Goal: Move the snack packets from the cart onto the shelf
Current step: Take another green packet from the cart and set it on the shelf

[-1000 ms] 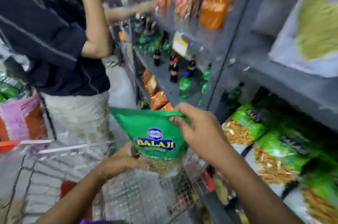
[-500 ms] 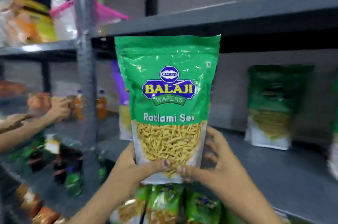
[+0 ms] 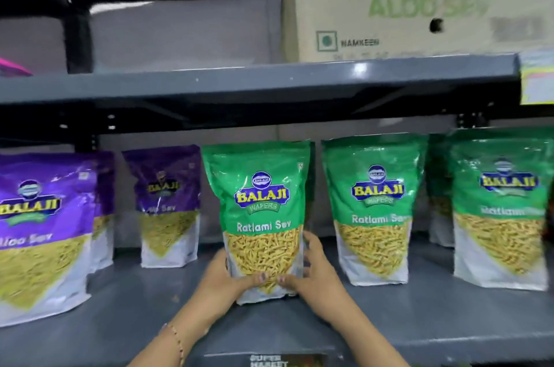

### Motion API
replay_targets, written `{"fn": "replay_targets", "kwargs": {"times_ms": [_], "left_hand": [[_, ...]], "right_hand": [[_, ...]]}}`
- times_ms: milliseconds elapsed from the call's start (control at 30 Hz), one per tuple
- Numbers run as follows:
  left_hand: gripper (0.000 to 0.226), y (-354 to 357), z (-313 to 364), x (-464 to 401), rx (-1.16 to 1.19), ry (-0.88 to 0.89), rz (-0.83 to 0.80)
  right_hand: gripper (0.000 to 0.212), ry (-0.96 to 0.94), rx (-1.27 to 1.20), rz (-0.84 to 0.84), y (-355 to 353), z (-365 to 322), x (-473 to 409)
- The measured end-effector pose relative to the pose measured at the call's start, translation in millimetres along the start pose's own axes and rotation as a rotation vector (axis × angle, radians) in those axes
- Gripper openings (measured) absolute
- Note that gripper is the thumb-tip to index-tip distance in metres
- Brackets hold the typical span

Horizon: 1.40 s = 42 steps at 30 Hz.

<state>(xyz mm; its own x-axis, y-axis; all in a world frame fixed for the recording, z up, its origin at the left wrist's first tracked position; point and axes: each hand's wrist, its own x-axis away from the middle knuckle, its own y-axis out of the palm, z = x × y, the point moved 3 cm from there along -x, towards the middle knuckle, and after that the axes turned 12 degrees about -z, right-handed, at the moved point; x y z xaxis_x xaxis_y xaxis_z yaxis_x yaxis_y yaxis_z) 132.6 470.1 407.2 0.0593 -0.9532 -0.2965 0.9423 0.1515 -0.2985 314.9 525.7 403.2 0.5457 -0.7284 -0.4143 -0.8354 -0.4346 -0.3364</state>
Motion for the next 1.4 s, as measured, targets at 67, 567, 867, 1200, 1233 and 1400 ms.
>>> {"fn": "replay_targets", "kwargs": {"times_ms": [67,567,867,1200,1233,1400], "left_hand": [[0.083,-1,0,-7,-0.008,-0.014,-0.006],[0.048,-10,10,-4,0.056,-0.065,0.017],[0.073,-111,-8,169,0.335,0.126,0.401],[0.049,-182,-203,543,-0.352,-1.100,0.506],[0.050,-178,-216,585,-0.349,-1.244,0.490],[0.044,-140,-279,717,-0.190,-1.618,0.300]], "right_hand": [[0.086,0.043,0.041,-0.013,-1,-2,-2],[0.092,0.071,0.111,0.160,-10,-16,7],[0.045,-0.555,-0.060,0.069,139,-77,55],[0.044,-0.132,0.021,-1.275,463,39,167],[0.045,-0.101,0.113,-1.417,489,58,189],[0.029,0.000,0.298,-1.889,582,107,286]]}}
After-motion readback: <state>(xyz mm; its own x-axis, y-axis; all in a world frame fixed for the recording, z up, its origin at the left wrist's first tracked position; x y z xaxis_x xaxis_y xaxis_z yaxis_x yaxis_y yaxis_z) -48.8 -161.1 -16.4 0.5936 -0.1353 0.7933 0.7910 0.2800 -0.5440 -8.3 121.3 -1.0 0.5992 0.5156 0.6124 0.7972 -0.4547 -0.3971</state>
